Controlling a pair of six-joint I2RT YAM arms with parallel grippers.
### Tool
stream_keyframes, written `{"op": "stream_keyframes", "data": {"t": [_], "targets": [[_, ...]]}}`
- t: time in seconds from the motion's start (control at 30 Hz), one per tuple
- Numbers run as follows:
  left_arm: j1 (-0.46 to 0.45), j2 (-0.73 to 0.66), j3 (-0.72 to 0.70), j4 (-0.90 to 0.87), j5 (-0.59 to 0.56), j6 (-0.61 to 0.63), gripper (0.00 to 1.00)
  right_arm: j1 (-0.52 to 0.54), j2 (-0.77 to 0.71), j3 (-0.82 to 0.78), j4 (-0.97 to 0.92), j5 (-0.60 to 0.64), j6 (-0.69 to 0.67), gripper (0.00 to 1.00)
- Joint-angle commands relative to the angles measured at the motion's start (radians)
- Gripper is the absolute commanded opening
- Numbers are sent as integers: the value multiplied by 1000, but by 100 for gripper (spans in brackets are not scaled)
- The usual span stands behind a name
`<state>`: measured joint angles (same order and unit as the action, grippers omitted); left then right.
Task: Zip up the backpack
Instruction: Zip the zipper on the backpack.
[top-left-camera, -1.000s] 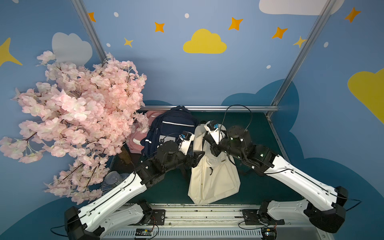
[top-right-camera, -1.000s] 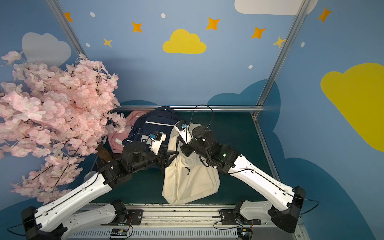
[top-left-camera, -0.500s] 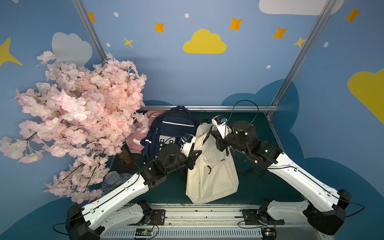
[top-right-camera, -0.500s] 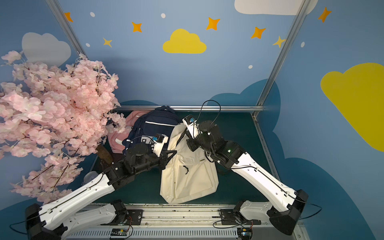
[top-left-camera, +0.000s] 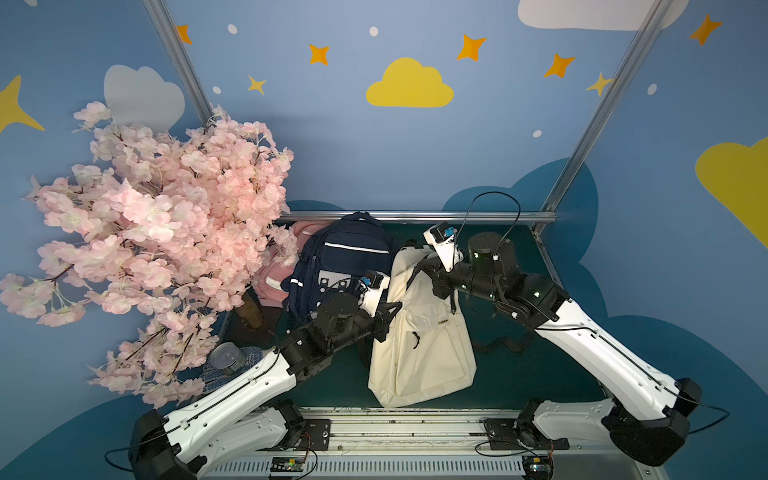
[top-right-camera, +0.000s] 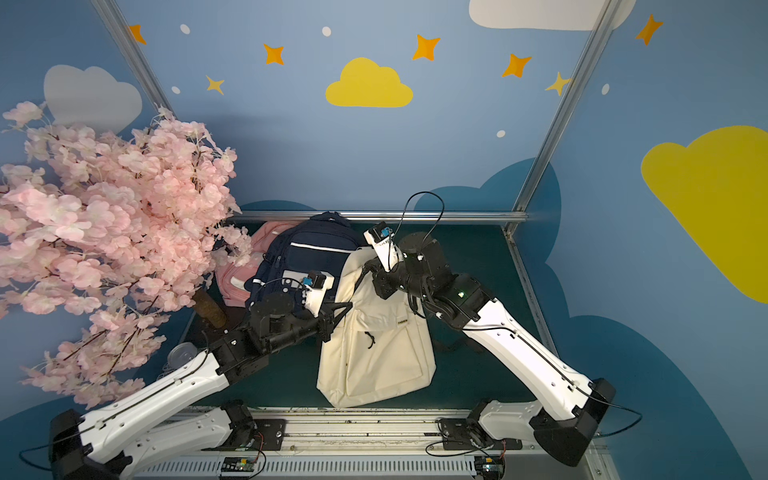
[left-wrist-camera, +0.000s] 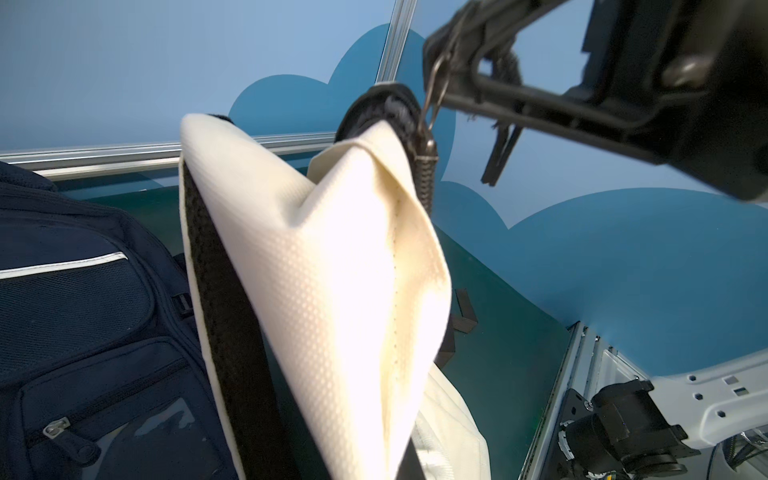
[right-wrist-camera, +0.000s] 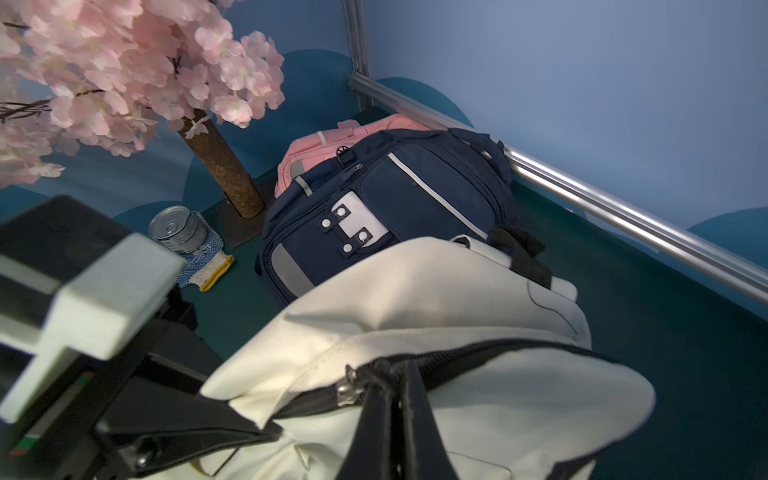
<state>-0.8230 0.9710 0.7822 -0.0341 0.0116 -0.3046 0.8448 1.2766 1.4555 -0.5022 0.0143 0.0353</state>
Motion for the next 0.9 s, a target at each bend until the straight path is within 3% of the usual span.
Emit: {"op": "stream_keyframes", "data": {"t": [0.0,0.07,0.2,0.33,0.5,0.6,0.73,0.87], "targets": [[-10,36,-8,-142,31,11,9,-4,-6,106,129,167,-35,0],[-30,55,-2,-156,13,21,7,-47,-8,109,104,235,-14,0],[-100,71,-10,-166,-36,46,5,-189,-36,95,92,204,90,0],[-122,56,-43,-148,-38,50,3,-228,-14,135,42,254,99,0],[-122,31,-63,-162,-61,52,4,-225,-14,114,78,165,100,0],[-119,5,-53,-179,-68,50,20,-178,-31,78,141,71,68,0],[-98,-57,5,-205,-96,47,58,-75,-58,48,207,42,-8,0],[-23,-81,113,-237,-39,58,74,-13,-59,48,213,20,-52,0]]}}
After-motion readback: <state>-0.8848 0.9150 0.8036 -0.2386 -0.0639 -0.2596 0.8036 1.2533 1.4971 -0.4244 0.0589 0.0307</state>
